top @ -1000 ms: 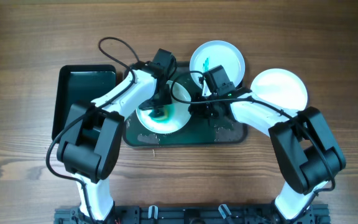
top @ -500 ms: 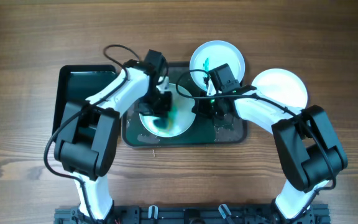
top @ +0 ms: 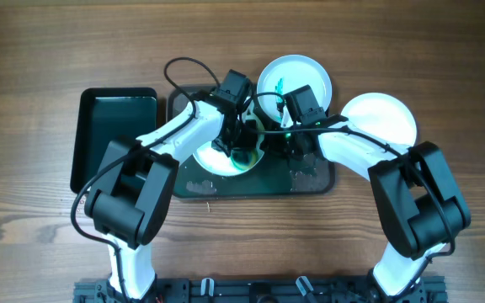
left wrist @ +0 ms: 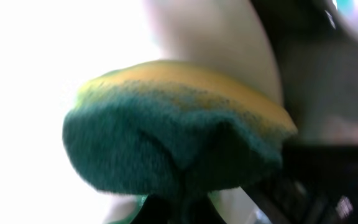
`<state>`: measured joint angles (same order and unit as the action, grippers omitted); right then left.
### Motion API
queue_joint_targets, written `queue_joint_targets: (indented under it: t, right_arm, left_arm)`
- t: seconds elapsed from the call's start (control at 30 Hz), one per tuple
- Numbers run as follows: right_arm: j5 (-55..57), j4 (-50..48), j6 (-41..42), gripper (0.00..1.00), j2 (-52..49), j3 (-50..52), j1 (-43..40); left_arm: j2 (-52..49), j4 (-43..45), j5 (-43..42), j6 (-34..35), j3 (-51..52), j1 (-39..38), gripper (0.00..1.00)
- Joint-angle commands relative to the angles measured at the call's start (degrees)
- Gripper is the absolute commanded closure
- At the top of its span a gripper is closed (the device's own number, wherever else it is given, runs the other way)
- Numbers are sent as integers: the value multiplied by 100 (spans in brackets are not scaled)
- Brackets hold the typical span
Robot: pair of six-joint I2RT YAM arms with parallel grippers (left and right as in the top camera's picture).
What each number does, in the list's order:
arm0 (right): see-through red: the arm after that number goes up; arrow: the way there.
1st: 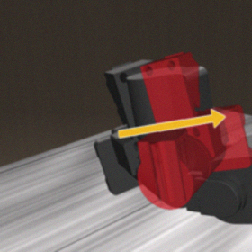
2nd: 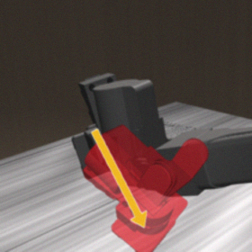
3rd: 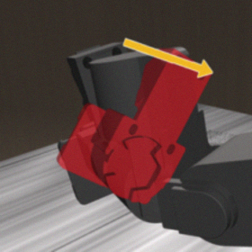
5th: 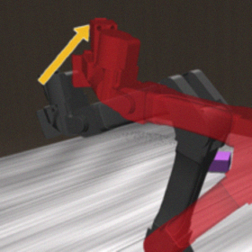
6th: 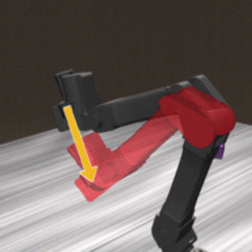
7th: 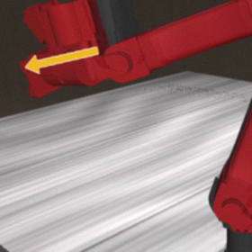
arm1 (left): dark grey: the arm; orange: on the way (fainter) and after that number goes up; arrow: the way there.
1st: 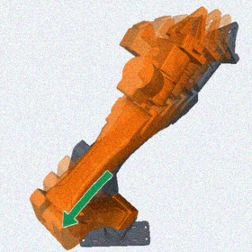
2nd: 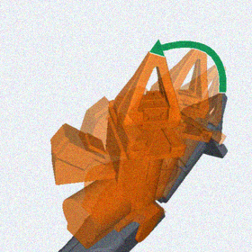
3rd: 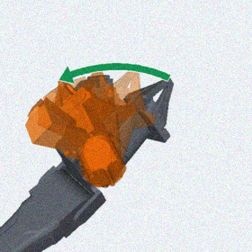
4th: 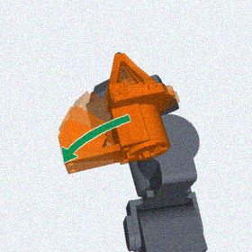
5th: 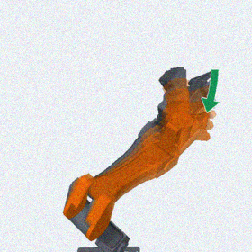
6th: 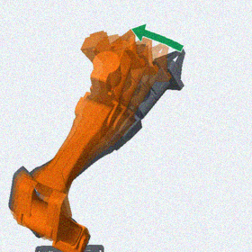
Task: Clean dirty plates on tray and stack at the side
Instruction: 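Scrub the held plate with the sponge in the left gripper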
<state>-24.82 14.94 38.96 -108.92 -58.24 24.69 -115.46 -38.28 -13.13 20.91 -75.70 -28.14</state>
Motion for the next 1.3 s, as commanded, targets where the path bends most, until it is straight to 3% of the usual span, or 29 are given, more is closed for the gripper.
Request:
queue_joint_targets:
  t: [0.0,0.17,0.33,0.4,0.57,0.63,0.7,0.83,1.03,1.13,1.27]
  right_arm:
    - [-101,92,2,95,-188,-20,31]
    - [-98,98,-7,95,-190,-20,31]
    - [-96,94,-17,96,-190,-20,31]
    - [-98,90,-15,96,-188,-20,31]
    - [-101,72,-9,96,-190,-20,31]
    - [-107,76,4,96,-188,-20,31]
    - [-223,46,7,96,-188,-20,31]
    - [-223,52,4,96,-188,-20,31]
    - [-181,52,2,96,-188,-20,31]
    - [-160,50,4,96,-188,-20,31]
    - [-160,52,0,96,-188,-20,31]
  left_arm:
    - [-157,358,2457,551,55,422,96]
    - [-157,315,3126,1298,55,911,96]
    - [-157,-533,2610,1530,55,1233,96]
    - [-157,-940,1727,855,55,1237,96]
    - [-157,-1657,-1790,-1856,55,1102,96]
    - [-157,-1716,-2422,-2330,55,986,96]
    - [-157,-1432,-2387,-2347,55,868,96]
    - [-157,-693,-1735,-2144,55,715,96]
    - [-157,822,463,-586,179,662,96]
    - [-157,979,1917,59,181,662,96]
    - [-157,516,3980,1036,181,667,96]
